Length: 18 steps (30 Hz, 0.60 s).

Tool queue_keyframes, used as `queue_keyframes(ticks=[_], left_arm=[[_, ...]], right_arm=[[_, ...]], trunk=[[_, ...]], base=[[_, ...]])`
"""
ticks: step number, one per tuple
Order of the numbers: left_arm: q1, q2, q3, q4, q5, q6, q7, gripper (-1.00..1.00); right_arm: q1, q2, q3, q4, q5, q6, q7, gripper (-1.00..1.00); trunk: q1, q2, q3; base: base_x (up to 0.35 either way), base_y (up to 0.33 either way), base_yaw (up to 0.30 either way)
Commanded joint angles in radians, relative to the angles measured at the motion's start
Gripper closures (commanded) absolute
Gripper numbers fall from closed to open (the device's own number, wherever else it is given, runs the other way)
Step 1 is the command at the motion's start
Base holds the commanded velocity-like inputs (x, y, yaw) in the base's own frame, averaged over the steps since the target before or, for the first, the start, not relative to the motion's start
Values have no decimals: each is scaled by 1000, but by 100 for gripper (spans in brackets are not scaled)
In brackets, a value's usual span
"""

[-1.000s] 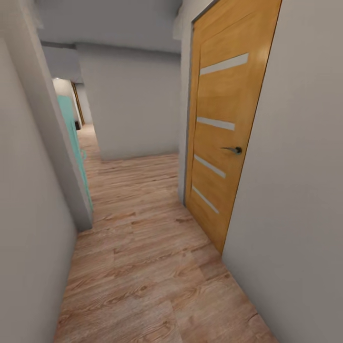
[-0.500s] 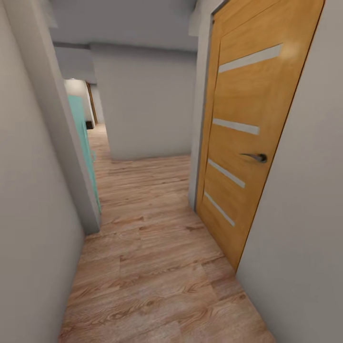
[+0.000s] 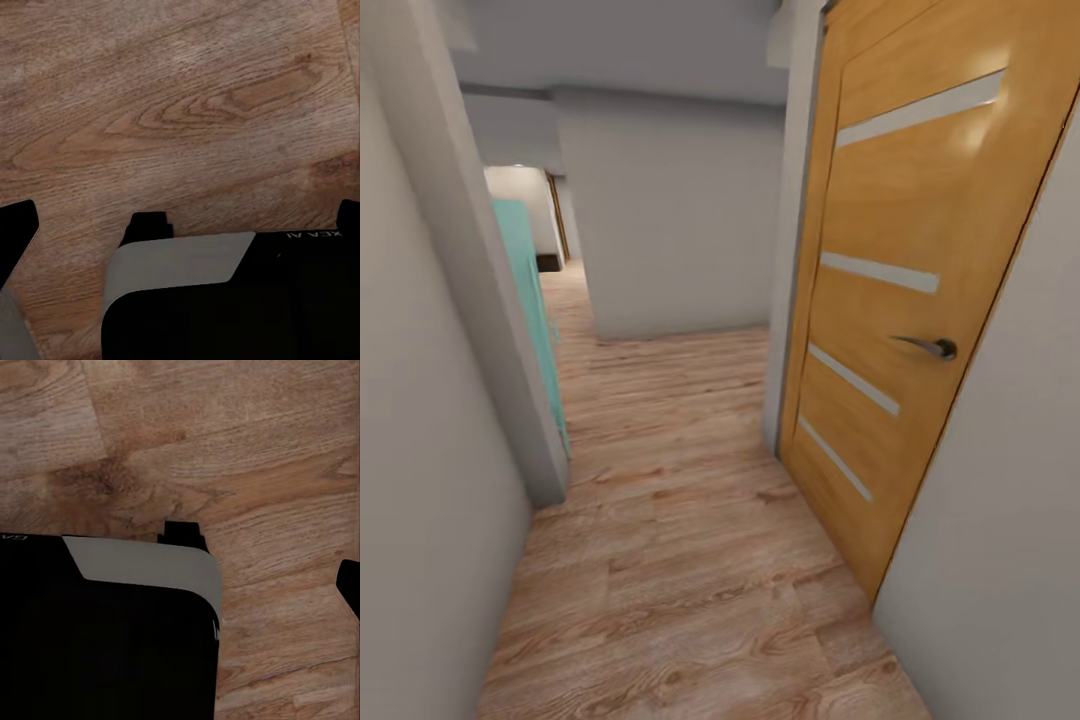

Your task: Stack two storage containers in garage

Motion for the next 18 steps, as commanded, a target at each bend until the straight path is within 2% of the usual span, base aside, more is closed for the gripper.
queue_keyframes(ticks=[1, 5, 18], left_arm=[[-1, 0, -1, 1, -3, -4, 4, -100], [-1, 0, -1, 1, -3, -4, 4, -100], [-1, 0, -1, 1, -3, -4, 4, -100]], right_arm=[[-1, 0, 8, 3, -8, -3, -1, -100], [-1, 0, 8, 2, -8, -3, -1, -100], [-1, -3, 8, 2, -9, -4, -1, -100]], trunk=[[1, 0, -1], [1, 0, -1], [1, 0, -1]], base=[[320, 0, 225], [320, 0, 256], [320, 0, 8]])
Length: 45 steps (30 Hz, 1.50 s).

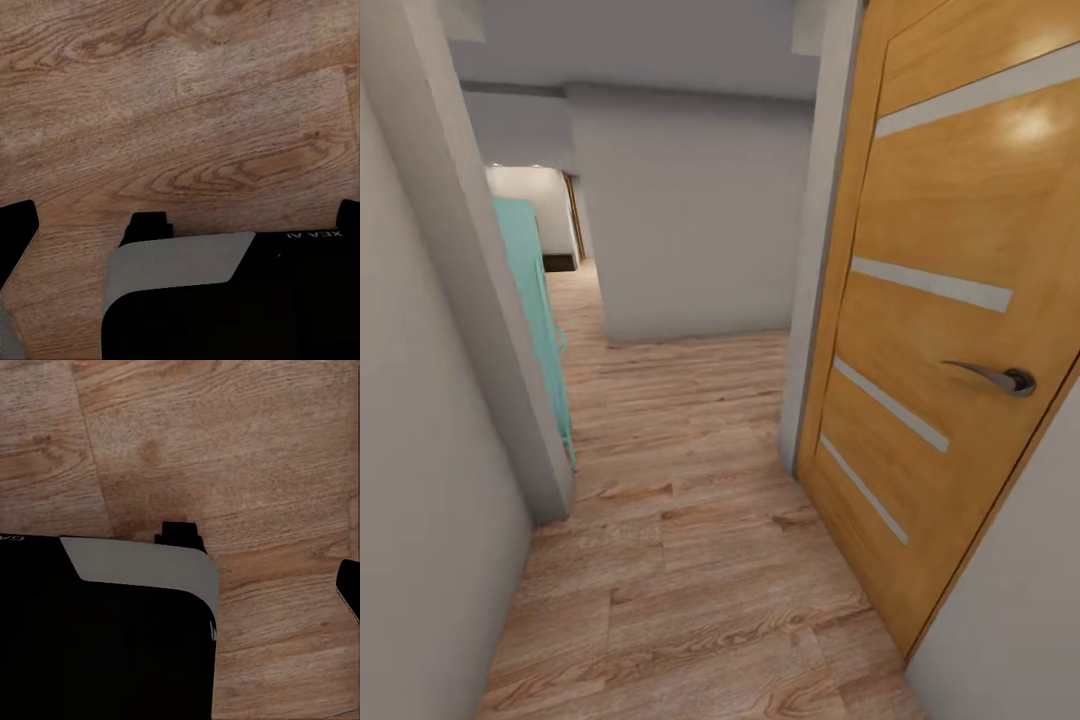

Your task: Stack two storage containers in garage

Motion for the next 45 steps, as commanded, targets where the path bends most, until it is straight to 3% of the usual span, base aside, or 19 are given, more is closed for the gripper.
queue_keyframes(ticks=[1, 23, 45], left_arm=[[-1, 0, -1, 1, -3, -4, 4, -100], [-1, 0, -1, 1, -3, -4, 4, -100], [-1, 0, -1, 1, -3, -4, 4, -100]], right_arm=[[-1, 1, 8, 3, -8, -4, -1, -100], [-1, 4, 8, 3, -8, -4, -1, -100], [-1, 2, 8, 3, -8, -3, -1, -100]], trunk=[[1, 0, -1], [1, 0, -1], [1, 0, -1]], base=[[320, 0, 0], [320, 0, 2], [320, 0, 196]])
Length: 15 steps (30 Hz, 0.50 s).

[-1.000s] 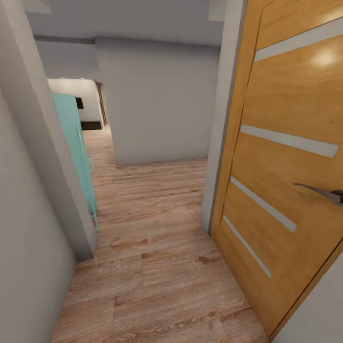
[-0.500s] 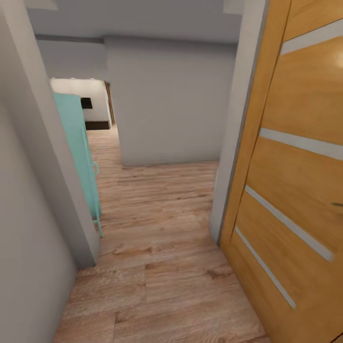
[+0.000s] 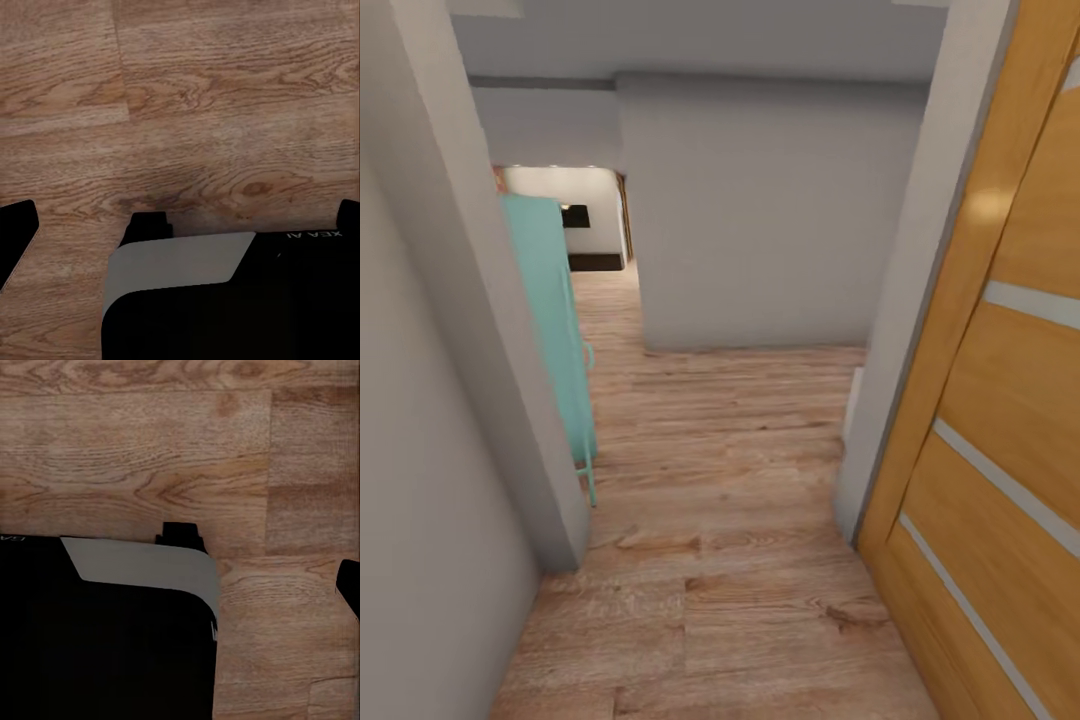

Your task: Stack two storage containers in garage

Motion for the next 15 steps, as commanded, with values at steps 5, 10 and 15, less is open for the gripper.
queue_keyframes(ticks=[5, 10, 15], left_arm=[[-1, 0, -1, 1, -3, -4, 4, -100], [-1, 0, -1, 1, -3, -4, 4, -100], [-1, 0, -1, 1, -3, -4, 4, -100]], right_arm=[[-1, 1, 8, 3, -8, -3, -1, -100], [-1, 1, 8, 3, -8, -3, -1, -100], [-1, 1, 8, 3, -8, -3, -1, -100]], trunk=[[1, 0, -1], [1, 0, -1], [1, 0, -1]], base=[[320, 0, 7], [320, 0, 1], [320, 0, 0]])
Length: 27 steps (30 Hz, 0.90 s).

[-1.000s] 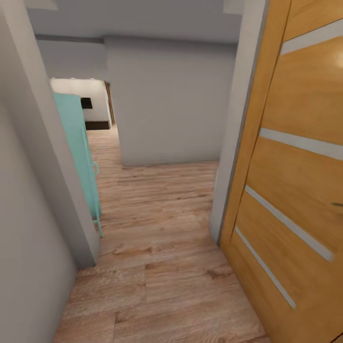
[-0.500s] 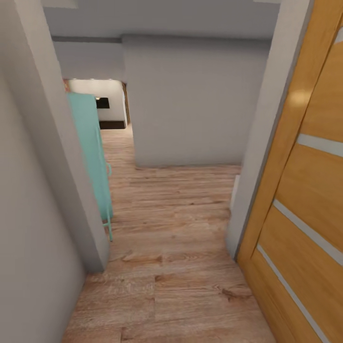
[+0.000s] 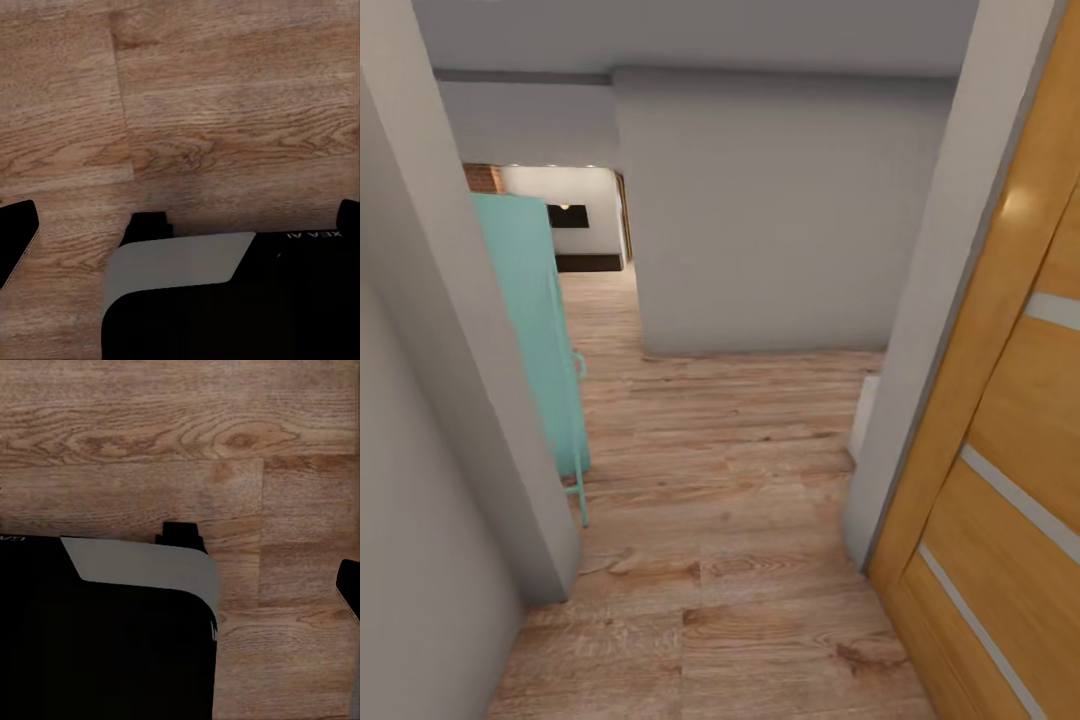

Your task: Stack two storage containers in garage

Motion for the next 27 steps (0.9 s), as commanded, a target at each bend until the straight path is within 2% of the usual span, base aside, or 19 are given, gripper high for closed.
queue_keyframes(ticks=[1, 27], left_arm=[[-1, 0, -1, 1, -3, -4, 4, -100], [-1, 0, -1, 1, -3, -4, 4, -100]], right_arm=[[-1, 1, 8, 3, -8, -3, -1, -100], [-1, 1, 8, 3, -8, -3, -1, -100]], trunk=[[1, 0, -1], [1, 0, -1]], base=[[320, 0, 0], [320, 0, 0]])
